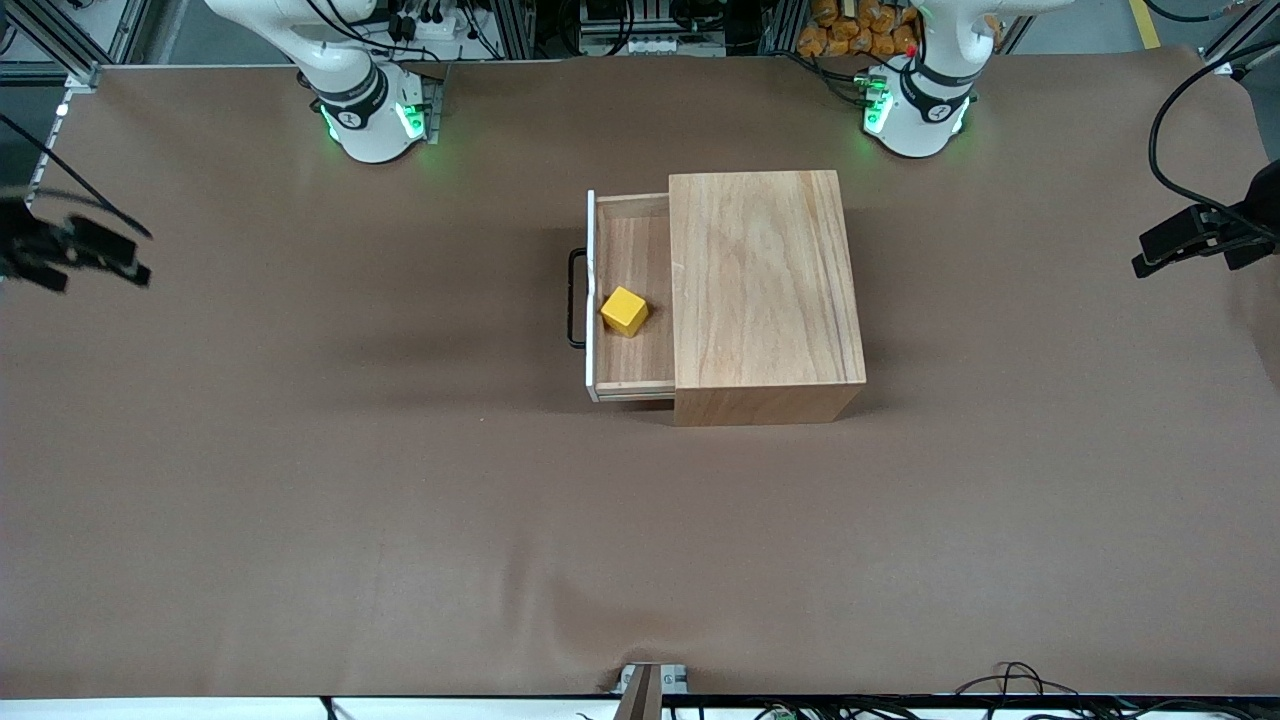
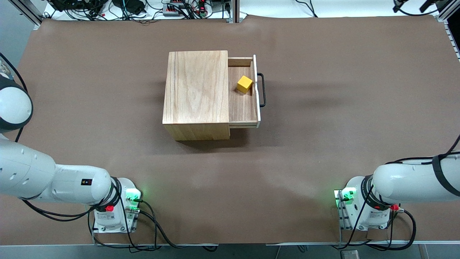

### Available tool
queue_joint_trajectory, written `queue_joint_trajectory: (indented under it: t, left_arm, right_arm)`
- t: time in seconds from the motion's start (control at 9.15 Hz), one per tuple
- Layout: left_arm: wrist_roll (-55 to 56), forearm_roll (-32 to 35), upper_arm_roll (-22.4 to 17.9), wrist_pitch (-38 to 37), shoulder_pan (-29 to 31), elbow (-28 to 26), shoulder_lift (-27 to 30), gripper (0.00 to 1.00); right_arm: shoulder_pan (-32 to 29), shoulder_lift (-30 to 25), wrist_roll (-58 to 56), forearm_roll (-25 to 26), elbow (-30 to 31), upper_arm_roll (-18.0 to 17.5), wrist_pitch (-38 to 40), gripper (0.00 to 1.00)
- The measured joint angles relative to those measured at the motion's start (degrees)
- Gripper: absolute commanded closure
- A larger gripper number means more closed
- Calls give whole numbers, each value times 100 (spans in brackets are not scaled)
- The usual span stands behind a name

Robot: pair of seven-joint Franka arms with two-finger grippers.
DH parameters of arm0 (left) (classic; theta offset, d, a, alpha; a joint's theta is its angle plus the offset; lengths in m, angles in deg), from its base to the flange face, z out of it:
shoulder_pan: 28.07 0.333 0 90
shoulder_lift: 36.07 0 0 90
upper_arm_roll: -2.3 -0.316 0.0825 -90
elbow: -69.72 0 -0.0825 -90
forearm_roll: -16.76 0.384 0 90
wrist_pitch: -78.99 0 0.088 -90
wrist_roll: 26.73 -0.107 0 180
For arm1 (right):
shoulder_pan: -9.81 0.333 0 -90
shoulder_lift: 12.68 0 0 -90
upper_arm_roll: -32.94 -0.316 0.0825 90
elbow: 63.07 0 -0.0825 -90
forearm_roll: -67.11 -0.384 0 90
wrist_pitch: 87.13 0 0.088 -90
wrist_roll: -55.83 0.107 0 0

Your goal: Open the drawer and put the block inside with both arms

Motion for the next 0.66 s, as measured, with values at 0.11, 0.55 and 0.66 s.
queue_joint_trajectory:
  t: [0.11, 0.55, 0.66]
  left_arm:
    - [0, 0, 0, 0, -7, 0, 0, 0]
    - [-7, 0, 6, 0, -17, 3, 0, 0]
    - [-8, 0, 19, 0, -22, 3, 0, 0]
  right_arm:
    - [0, -242, 9, 80, 80, -21, 171, 0]
    - [0, -381, 21, 143, 218, 42, 303, 0]
    - [0, -382, 21, 144, 222, 49, 309, 0]
